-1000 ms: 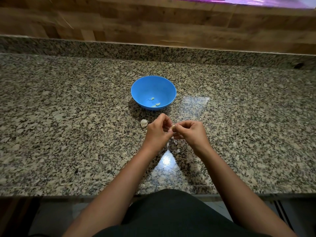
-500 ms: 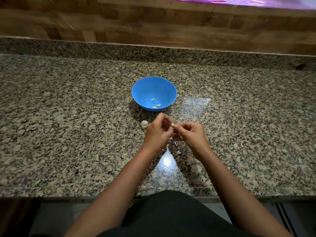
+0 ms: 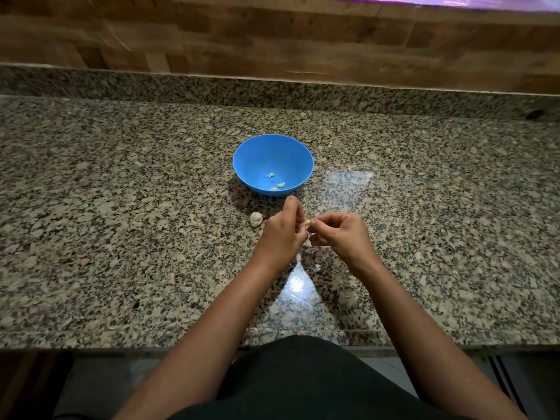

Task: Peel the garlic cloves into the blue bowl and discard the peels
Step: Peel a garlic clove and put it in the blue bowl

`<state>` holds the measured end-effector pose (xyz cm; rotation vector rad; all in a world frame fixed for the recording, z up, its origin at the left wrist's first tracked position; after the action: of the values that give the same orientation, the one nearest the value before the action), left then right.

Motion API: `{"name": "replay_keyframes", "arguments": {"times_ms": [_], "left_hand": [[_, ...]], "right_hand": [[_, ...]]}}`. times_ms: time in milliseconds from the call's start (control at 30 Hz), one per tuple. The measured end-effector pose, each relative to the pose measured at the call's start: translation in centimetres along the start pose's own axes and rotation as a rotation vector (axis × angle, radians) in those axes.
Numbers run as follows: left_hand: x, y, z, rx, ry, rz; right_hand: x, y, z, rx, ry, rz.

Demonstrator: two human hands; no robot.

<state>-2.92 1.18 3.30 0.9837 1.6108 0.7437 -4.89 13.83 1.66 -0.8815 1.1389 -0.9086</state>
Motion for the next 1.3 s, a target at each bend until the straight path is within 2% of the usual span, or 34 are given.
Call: {"name": "replay_keyframes", "arguments": {"times_ms": [167,467,633,800,1000,1300], "left_hand": [[0.7,-0.5,0.0,0.064,-0.092,-0.120],[0.9,-0.9,0.3,0.045,-0.080,-0.069],[0.1,-2.0,0.2,-0.190,0.007,0.231],[0.5,-2.7,0.2,-0.351,-0.001,0.542],[0.7,-2.6,0.4,-0.412,0.003,0.639],[1.0,-2.5,0.5,-0.487,-0.011,0.802]], "right_hand": [[0.1,0.1,0.0,0.008,-0.013,0.035],[0.3,0.8,0.0,0.002,0.076,0.089],[0.2,0.3,0.3,0.025,-0.023,-0.050],[-0.3,-0.4,0.2,-0.057,-0.005,0.116],[-0.4,-0.7,0.4,-0.143,0.060,0.259],[-0.1,-0.9,0.8,-0.163,0.114,0.241]]}}
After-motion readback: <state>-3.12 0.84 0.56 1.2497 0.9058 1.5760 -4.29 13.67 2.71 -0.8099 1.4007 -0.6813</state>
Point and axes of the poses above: each hand's wrist, its own z-axis away from the middle knuckle, its own x-axis out of the palm, y = z × x, the point moved 6 cm from there along -z, towards the middle knuckle, and after that the axes turned 10 degrees about z, right-handed, at the moved point
